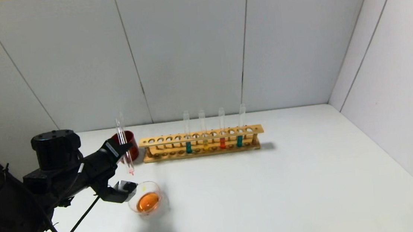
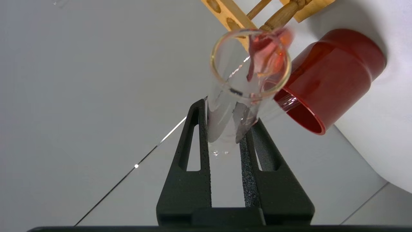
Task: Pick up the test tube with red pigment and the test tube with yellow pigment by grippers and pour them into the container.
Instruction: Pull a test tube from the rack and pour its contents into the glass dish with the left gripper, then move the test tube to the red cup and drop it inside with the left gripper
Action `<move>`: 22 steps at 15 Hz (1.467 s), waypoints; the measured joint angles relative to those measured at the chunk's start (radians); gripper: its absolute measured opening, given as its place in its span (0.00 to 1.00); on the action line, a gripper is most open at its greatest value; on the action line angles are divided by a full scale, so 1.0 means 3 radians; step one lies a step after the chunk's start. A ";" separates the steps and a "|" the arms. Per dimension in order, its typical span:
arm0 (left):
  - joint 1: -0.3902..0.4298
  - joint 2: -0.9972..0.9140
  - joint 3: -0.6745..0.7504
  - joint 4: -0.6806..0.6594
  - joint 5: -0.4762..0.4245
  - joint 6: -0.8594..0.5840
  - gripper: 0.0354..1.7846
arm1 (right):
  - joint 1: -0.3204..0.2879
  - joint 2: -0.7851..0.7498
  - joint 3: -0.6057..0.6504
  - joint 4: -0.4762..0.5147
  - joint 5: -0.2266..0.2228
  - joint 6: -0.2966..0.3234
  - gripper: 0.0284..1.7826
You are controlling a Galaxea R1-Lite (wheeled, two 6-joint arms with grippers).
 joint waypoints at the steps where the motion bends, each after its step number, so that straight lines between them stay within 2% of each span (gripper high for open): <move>1: 0.0000 -0.0012 0.0000 -0.0009 0.0000 0.0045 0.16 | 0.0000 0.0000 0.0000 0.0000 -0.0001 0.0000 0.98; 9: -0.0011 -0.0052 0.0000 -0.0058 0.0002 0.0168 0.16 | 0.0000 0.0000 0.0000 0.0000 0.0000 0.0001 0.98; 13: -0.0023 -0.0059 -0.0011 -0.0060 0.0028 -0.0050 0.16 | -0.0001 0.0000 0.0000 0.0000 0.0000 0.0000 0.98; 15: -0.0038 -0.0082 -0.0048 -0.0063 0.0148 -0.0506 0.16 | -0.0001 0.0000 0.0000 0.0000 -0.0001 0.0000 0.98; 17: -0.0100 -0.0158 -0.0113 -0.0050 0.0432 -0.1133 0.16 | 0.0000 0.0000 0.0000 0.0000 -0.0001 0.0000 0.98; 20: -0.0244 -0.0321 -0.0422 0.0199 0.1207 -0.2281 0.16 | 0.0000 0.0000 0.0000 0.0000 0.0000 0.0000 0.98; 22: -0.0309 -0.0411 -0.0792 0.0618 0.1660 -0.3140 0.16 | 0.0000 0.0000 0.0000 -0.0001 0.0000 0.0000 0.98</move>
